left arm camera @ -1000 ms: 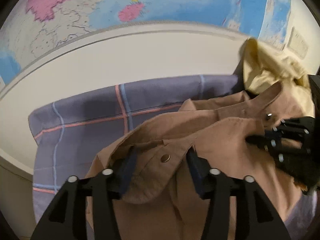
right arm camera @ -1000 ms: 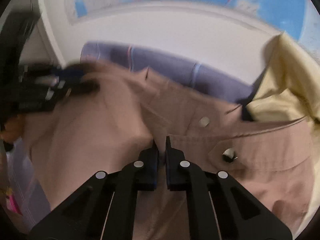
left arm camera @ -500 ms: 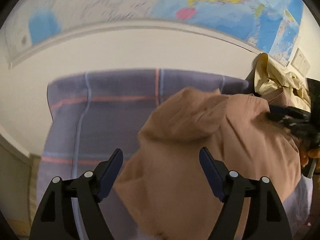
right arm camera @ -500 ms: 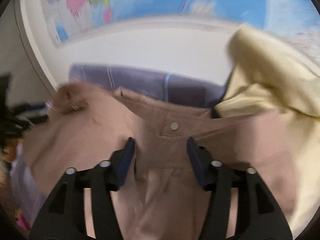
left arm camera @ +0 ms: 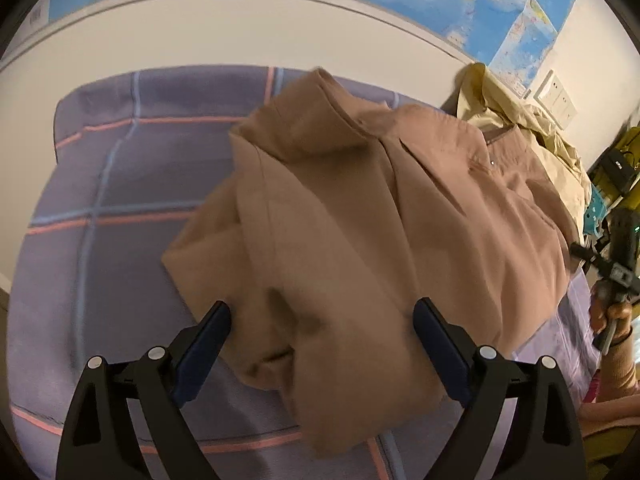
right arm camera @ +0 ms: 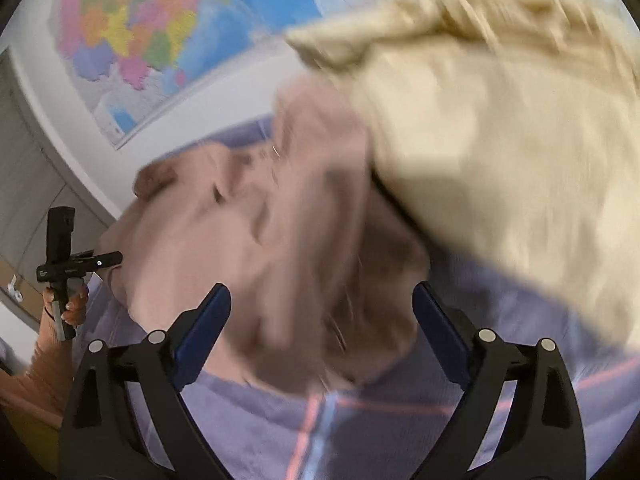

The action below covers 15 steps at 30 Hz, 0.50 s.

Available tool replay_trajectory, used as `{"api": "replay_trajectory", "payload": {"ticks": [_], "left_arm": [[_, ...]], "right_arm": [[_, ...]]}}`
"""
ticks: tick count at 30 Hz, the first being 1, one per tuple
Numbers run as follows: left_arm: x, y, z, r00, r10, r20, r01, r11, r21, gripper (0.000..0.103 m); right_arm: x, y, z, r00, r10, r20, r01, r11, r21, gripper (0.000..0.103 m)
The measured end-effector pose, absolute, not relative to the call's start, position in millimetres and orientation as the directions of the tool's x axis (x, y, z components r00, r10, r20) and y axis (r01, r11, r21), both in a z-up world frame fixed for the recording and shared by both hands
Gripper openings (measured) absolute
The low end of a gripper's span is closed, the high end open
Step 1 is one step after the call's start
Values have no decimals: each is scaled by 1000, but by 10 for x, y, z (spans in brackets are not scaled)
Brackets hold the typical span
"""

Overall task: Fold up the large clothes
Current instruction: 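Grasp the jacket collar with the left gripper while the right gripper grasps the collar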

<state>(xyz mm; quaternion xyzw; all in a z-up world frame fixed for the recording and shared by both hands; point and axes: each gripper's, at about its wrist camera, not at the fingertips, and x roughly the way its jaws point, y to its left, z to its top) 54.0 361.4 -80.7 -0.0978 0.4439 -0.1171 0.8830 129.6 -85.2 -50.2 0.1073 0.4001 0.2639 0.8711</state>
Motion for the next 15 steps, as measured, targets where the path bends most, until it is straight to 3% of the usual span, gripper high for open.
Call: {"api": "replay_trajectory", "payload": {"ticks": [1, 2, 4, 5, 6, 8, 10, 15], "left_arm": [[543, 3604, -823, 579, -290, -763, 115, 954, -275, 86], [544, 3579, -850, 582, -285, -762, 107, 955, -276, 76], [531, 3538, -876, 596, -261, -759, 80, 960, -268, 60], [540, 3537, -868, 601, -253, -758, 62, 960, -271, 49], [525, 3549, -849, 603, -263, -753, 49, 955, -294, 43], [476, 3629, -768, 606, -293, -739, 23, 936, -352, 21], [351, 3780, -626, 616, -350, -706, 12, 900, -435, 13], [-79, 3794, -420, 612, -407, -678, 53, 877, -478, 12]], "right_arm": [[1306, -827, -602, 508, 575, -641, -385, 818, 428, 90], [1327, -772, -676, 491, 592, -639, -398, 805, 440, 87], [1372, -670, -767, 448, 641, -622, -424, 766, 484, 66], [1388, -641, -779, 436, 659, -613, -430, 751, 501, 50], [1402, -632, -772, 418, 680, -603, -435, 732, 524, 22], [1383, -720, -689, 394, 729, -560, -434, 685, 586, 17], [1269, -854, -519, 385, 780, -493, -453, 625, 636, 15], [782, -1177, -141, 415, 826, -381, -503, 557, 660, 9]]}}
